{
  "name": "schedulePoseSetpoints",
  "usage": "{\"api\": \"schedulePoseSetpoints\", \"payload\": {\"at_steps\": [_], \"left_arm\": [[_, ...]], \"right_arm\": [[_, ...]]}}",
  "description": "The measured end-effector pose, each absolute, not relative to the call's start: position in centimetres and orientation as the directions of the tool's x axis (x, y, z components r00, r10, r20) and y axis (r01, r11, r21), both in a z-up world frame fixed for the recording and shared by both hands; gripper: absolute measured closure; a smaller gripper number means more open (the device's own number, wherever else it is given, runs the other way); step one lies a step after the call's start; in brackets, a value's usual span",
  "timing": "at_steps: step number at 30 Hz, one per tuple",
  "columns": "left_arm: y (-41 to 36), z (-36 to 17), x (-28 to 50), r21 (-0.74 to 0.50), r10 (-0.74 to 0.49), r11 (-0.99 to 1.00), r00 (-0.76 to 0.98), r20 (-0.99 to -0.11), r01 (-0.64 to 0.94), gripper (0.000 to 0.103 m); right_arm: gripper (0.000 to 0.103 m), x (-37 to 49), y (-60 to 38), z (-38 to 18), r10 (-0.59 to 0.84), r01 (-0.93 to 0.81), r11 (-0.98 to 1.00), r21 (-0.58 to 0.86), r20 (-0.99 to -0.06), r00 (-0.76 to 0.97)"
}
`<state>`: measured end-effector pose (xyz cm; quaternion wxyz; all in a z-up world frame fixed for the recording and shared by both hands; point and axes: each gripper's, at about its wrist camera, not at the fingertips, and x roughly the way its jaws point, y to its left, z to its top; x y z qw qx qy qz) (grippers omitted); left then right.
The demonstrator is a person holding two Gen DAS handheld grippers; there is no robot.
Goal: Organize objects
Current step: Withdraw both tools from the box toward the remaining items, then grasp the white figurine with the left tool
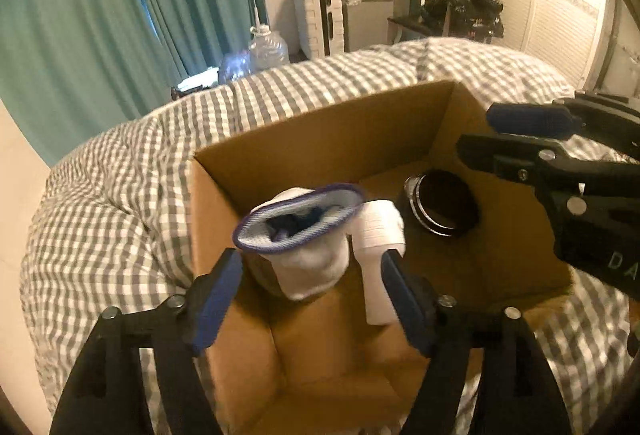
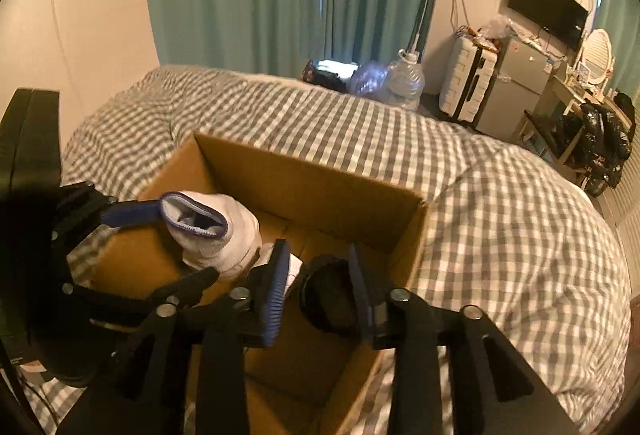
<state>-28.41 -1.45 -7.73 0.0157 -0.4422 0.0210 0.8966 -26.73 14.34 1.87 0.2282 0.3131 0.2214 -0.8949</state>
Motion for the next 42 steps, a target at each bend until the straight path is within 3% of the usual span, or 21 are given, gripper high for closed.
{"api": "schedulePoseSetpoints", "payload": {"at_steps": [6, 9, 17, 31, 42], "left_arm": [[-2.1, -4.5, -25.8, 0.020, 0.005, -0.999, -0.640, -0.769, -0.031, 0.020], [-2.5, -2.7, -23.9, 0.005, 0.003, -1.000, -0.664, -0.748, -0.010, 0.010], [-2.5, 0.6, -18.5, 0.031, -0.068, -0.997, -0.694, -0.717, 0.066, 0.006], [0.3, -2.3, -8.5, 0.071, -0.135, -0.990, -0.657, -0.742, 0.123, 0.006], [2.1, -9.1, -4.4, 0.013, -0.118, -0.984, -0.599, -0.792, 0.176, 0.006]], "right_arm": [[0.039, -23.1, 15.2, 5.1, -0.290, 0.536, -0.799, -0.271, -0.608, -0.739], [0.035, -21.1, 15.7, 6.2, -0.293, 0.538, -0.797, -0.275, -0.602, -0.742], [0.014, -14.4, 18.0, 8.4, -0.293, 0.524, -0.794, -0.309, -0.560, -0.775], [0.011, -4.4, 20.6, 5.8, -0.320, 0.567, -0.757, -0.324, -0.573, -0.754], [0.011, -2.2, 22.0, -3.1, -0.257, 0.534, -0.771, -0.345, -0.599, -0.758]]}}
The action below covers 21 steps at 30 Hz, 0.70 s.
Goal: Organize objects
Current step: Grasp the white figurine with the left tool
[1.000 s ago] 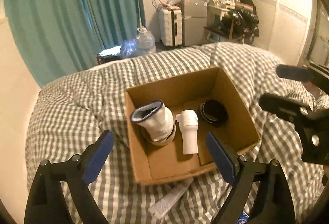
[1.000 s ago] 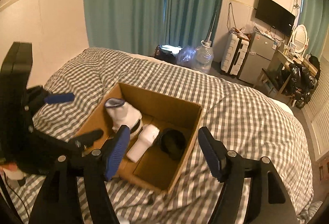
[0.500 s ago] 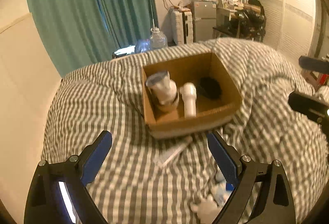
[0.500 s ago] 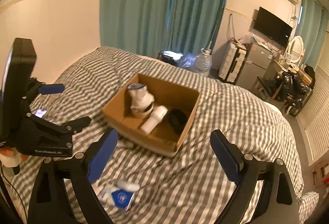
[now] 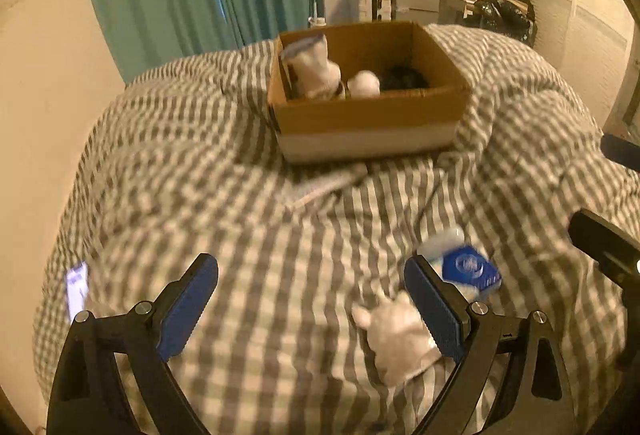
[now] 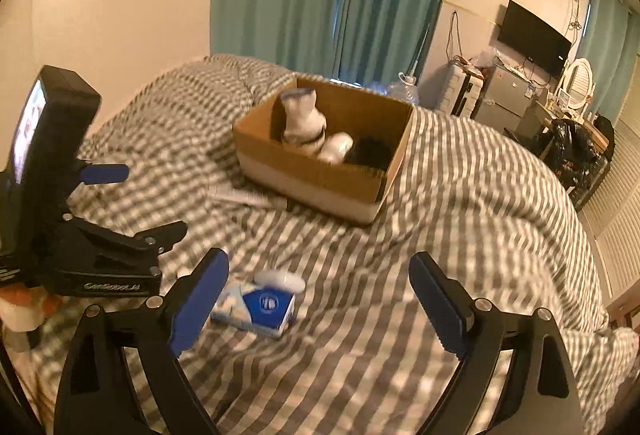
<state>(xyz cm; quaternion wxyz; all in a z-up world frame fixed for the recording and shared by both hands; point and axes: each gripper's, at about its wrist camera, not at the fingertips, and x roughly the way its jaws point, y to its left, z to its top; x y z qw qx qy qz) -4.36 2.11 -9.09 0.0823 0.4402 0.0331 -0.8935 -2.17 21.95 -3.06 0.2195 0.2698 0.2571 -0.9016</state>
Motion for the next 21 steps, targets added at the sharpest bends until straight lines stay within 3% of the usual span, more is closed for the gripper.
{"api": "schedulePoseSetpoints", "payload": {"at_steps": [8, 17, 21], "left_arm": [[3.1, -11.6, -3.3, 0.025, -0.116, -0.986, -0.574, -0.810, 0.163, 0.006], [5.4, -12.5, -2.5, 0.001, -0.043, -0.997, -0.563, -0.825, 0.074, 0.006], [6.4, -13.6, -3.1, 0.000, -0.025, -0.999, -0.531, -0.847, 0.047, 0.006]], "right_arm": [[0.011, -3.6, 21.6, -7.6, -0.185, 0.520, -0.773, -0.362, -0.655, -0.732], [0.011, -5.5, 24.5, -7.7, -0.234, 0.496, -0.846, -0.194, -0.701, -0.674], [0.011, -5.3, 24.5, -7.8, -0.230, 0.492, -0.848, -0.199, -0.697, -0.679]]}}
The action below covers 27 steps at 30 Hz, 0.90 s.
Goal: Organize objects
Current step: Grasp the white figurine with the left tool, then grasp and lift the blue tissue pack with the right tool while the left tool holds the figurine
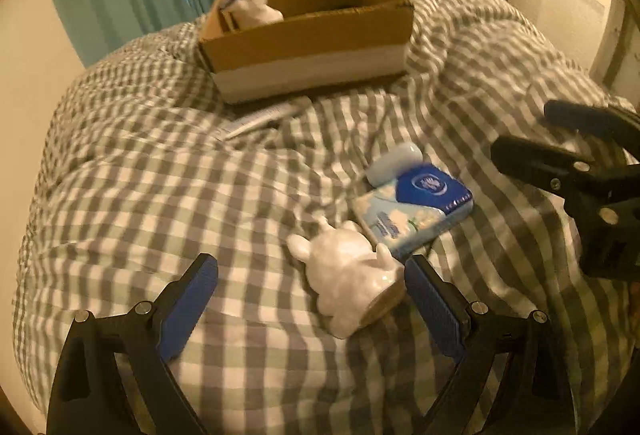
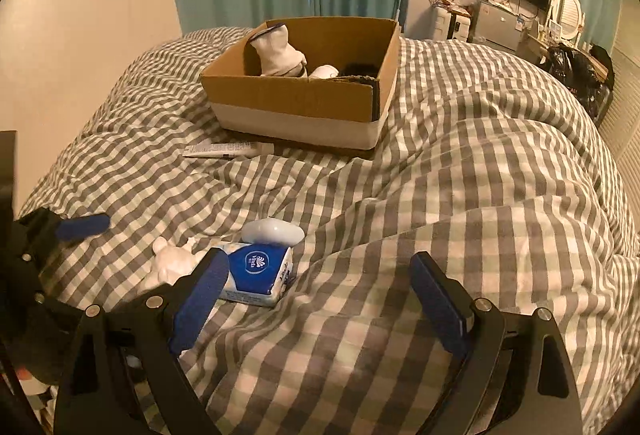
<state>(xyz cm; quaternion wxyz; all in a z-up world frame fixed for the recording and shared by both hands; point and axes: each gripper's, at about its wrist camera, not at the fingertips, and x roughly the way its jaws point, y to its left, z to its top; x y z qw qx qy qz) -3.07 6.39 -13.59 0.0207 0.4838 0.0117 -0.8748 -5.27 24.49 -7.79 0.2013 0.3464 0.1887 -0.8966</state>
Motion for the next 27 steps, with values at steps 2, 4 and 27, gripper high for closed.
{"api": "schedulePoseSetpoints", "payload": {"at_steps": [2, 4, 27], "left_arm": [[7.0, -14.2, -3.5, 0.016, -0.029, -0.999, -0.513, -0.858, 0.030, 0.006], [7.6, -14.9, -4.0, 0.047, -0.050, -0.999, -0.494, -0.868, 0.019, 0.006], [0.2, -11.0, -3.0, -0.071, -0.060, -0.977, -0.574, -0.817, 0.203, 0.039]], "right_arm": [[0.011, -5.2, 24.4, -7.9, -0.227, 0.493, -0.846, -0.203, -0.699, -0.678], [0.011, -5.2, 24.3, -7.9, -0.228, 0.493, -0.846, -0.202, -0.699, -0.677], [0.011, -4.9, 21.4, -9.3, -0.155, 0.546, -0.784, -0.296, -0.757, -0.634]]}}
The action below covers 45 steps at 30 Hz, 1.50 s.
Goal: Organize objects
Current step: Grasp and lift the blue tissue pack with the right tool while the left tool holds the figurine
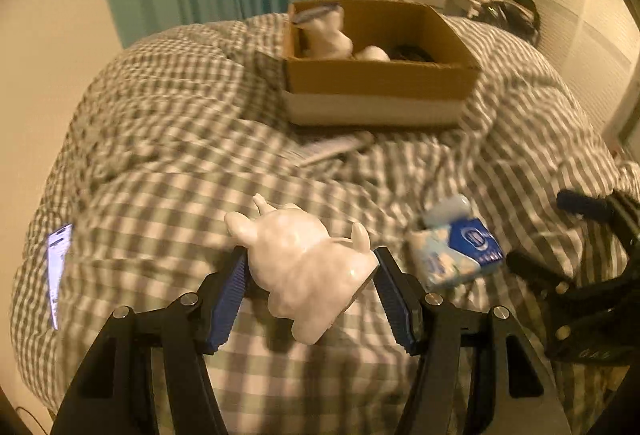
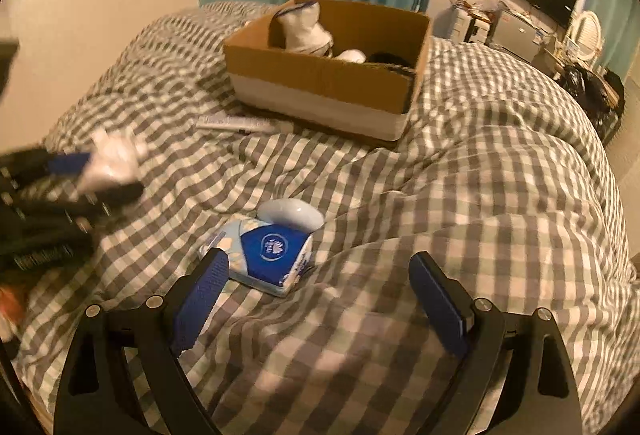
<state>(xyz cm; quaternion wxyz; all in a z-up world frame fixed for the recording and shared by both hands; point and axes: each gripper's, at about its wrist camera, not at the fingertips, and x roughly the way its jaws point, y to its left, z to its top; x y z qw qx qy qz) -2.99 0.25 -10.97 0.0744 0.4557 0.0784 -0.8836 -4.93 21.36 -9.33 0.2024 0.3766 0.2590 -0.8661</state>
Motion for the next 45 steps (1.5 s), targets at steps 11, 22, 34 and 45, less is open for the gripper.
{"api": "schedulePoseSetpoints", "payload": {"at_steps": [11, 22, 34, 45], "left_arm": [[-2.6, -10.1, -2.4, -0.074, -0.089, -0.967, -0.591, -0.801, 0.246, 0.039], [-1.9, -10.6, -2.4, -0.067, -0.081, -0.973, -0.601, -0.795, 0.220, 0.039], [-1.8, -10.7, -2.4, -0.063, -0.084, -0.973, -0.598, -0.797, 0.221, 0.039], [-2.3, -7.7, -4.2, -0.044, -0.094, -0.978, -0.621, -0.778, 0.204, 0.039]], "right_arm": [[0.011, -7.2, 16.8, -12.0, -0.093, 0.607, -0.749, -0.266, -0.864, -0.495], [0.012, -8.3, 16.0, -15.2, -0.008, 0.595, -0.752, -0.285, -0.898, -0.440], [0.020, -6.3, 16.9, -12.7, -0.055, 0.585, -0.752, -0.303, -0.856, -0.515], [0.020, -5.4, 17.1, -5.2, -0.154, 0.598, -0.725, -0.341, -0.767, -0.623]]}}
